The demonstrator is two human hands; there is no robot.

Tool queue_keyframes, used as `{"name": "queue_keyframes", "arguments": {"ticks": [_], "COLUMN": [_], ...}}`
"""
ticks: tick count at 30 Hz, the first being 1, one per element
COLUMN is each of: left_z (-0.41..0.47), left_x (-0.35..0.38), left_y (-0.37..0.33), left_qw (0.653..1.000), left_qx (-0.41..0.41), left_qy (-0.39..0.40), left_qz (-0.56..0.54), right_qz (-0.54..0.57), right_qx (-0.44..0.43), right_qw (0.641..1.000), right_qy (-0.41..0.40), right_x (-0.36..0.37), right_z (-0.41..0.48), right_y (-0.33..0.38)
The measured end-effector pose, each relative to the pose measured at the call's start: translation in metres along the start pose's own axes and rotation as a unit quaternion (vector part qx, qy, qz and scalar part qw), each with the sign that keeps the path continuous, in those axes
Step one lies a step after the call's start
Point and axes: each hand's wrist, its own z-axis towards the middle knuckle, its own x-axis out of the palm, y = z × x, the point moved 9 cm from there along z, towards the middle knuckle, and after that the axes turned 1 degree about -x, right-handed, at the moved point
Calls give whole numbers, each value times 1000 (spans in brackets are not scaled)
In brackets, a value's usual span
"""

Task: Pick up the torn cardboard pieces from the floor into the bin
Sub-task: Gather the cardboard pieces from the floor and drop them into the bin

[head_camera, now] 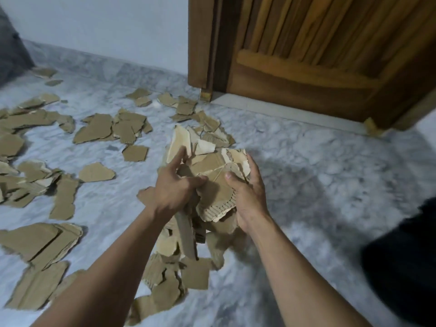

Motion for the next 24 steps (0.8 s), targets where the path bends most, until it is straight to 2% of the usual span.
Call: {"name": "queue_keyframes", "arguments": {"ticks": [8, 15, 20, 22, 24], "left_z": [-91, -168, -202, -207, -204], "left_x": [142, 328, 467, 510, 546], "left_y": [-158, -273, -286, -274, -242], "left_qw": [988, 958, 943, 942, 947], "left_qx": [137, 229, 248, 250, 211], "left_qy": [63, 159, 210, 213, 239], "left_qz": [-17, -60, -72, -64, -28], "right_qz": [3, 2, 13, 19, 18], "right_qx": [-78, -191, -222, -211, -170], "right_qw": [993, 960, 934, 929, 935], "right_qy": [-90, -203, -281, -303, -312], "right_x": [-164, -362, -498, -540, -570], "right_z": [-66, -111, -129, -127, -122], "right_y": [160, 279, 292, 273, 240]}}
